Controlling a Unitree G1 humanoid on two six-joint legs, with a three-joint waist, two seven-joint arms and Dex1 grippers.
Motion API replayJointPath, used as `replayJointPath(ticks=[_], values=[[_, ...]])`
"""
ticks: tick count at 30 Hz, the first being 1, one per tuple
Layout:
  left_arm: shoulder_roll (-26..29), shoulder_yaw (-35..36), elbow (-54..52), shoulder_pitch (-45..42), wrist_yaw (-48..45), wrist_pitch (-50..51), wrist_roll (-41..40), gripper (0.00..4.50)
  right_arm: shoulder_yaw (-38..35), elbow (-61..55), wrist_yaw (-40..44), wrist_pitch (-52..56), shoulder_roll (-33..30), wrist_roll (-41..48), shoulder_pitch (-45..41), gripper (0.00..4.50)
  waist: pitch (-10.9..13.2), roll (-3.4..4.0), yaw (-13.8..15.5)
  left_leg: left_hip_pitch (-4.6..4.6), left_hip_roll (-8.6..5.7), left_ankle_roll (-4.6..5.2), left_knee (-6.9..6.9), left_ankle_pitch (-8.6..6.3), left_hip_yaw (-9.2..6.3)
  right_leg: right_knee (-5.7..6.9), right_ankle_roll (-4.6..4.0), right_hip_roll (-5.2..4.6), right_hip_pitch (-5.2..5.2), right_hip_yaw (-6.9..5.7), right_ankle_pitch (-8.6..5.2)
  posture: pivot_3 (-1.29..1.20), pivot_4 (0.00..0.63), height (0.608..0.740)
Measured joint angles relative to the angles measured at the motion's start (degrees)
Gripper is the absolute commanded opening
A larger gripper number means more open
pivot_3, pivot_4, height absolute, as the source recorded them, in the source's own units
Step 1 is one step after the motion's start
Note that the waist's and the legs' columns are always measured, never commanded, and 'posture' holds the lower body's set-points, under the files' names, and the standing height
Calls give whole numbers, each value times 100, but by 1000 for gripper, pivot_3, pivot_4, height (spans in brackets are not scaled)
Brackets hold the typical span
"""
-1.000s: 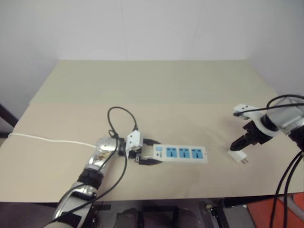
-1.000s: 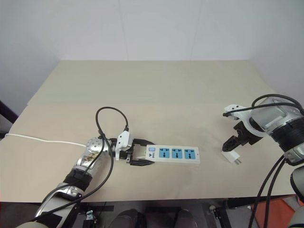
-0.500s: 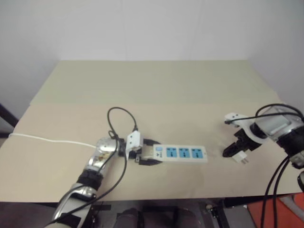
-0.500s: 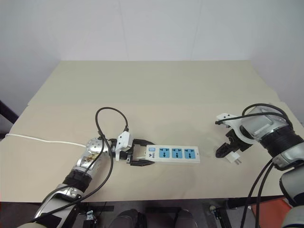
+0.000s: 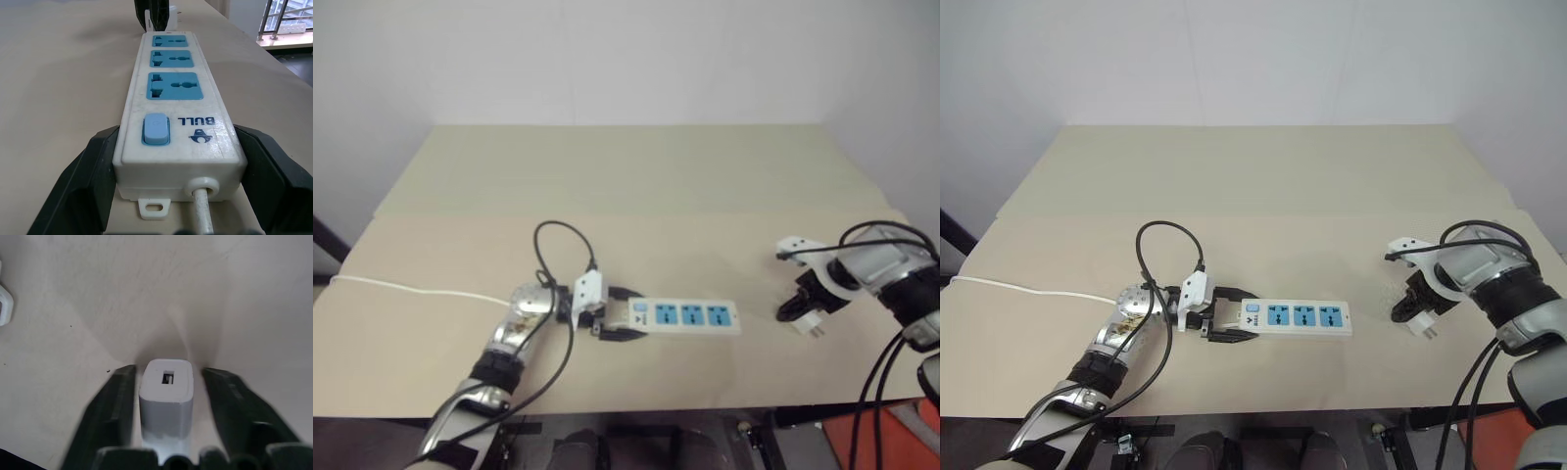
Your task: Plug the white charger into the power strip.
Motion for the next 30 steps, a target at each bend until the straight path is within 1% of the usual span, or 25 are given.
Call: replayJointPath(ticks=[1, 8, 10, 13, 15, 17, 19, 22, 24, 26, 30], values=[[6, 0, -5, 1, 2, 1, 0, 3246, -10, -1, 6, -1, 0, -10, 4, 1132, 0, 0, -3, 0, 0, 0, 0, 0, 0, 0, 0, 0, 0, 0, 0, 0, 150, 740], [50, -4, -33, 2, 4, 3, -1, 3246, -103, -244, 65, 15, -28, -10, 112, 1116, 0, 0, -22, 1, 1, -1, -1, 0, 0, 1, 0, 1, -1, 1, 0, 0, 150, 740], [61, -4, -44, 5, 9, 6, -1, 3246, -275, -374, 2, 11, -11, 18, 185, 1116, 0, 0, -28, 1, 1, -1, -1, 0, 0, 1, 0, 1, -1, 1, 0, 0, 150, 740], [92, -3, -63, 8, 9, 9, -2, 3246, -1197, -616, -396, -126, 137, 245, 288, 1116, -1, 2, -38, 1, 2, -3, -4, 2, 3, 1, -1, 1, -3, 3, 1, 0, 150, 740], [101, -5, -64, 4, 7, 16, -4, 3246, -2131, -948, -603, -355, 268, 583, 339, 1116, -1, 2, -38, 2, 3, -6, -8, 3, 3, 2, -2, 4, -3, 2, 1, 0, 150, 740], [117, -7, -59, -9, 6, 31, -4, 3246, -3032, -1370, -822, -545, 545, 962, 347, 1116, -1, 2, -36, 5, 5, -8, -9, 5, 2, 2, -4, 8, 1, 0, 3, 0, 150, 740], [124, -8, -57, -18, 7, 78, -4, 3246, -3745, -1731, -1029, -637, 943, 1322, 403, 1116, -3, -1, -37, 7, 8, -8, -10, 5, 1, 3, -6, 12, 7, -1, 7, 0, 150, 740], [125, -13, -60, -24, 18, 151, -4, 3246, -4485, -2411, -1421, -938, 1699, 1812, 780, 1116, -9, -7, -39, 9, 9, -9, -13, 6, 1, 8, -5, 18, 11, -1, 11, 0, 150, 740], [126, -18, -82, -24, 31, 196, -4, 3246, -4613, -2878, -1689, -1264, 2273, 2034, 1179, 1116, -10, -7, -42, 8, 6, -9, -15, 6, 4, 10, -4, 18, 8, 2, 12, 0, 150, 740], [126, -17, -94, -25, 58, 250, -4, 3246, -4599, -3090, -1781, -1513, 2605, 2165, 1410, 1116, -10, -7, -41, 9, 4, -9, -13, 7, 3, 11, -3, 19, 10, 1, 12, 0, 150, 740], [136, -10, -98, -25, 113, 303, -4, 3246, -4400, -3244, -1793, -1995, 2989, 2298, 1719, 1116, -10, -7, -48, 13, 3, -9, -13, 7, 4, 11, -2, 24, 14, 2, 12, 0, 150, 740]])
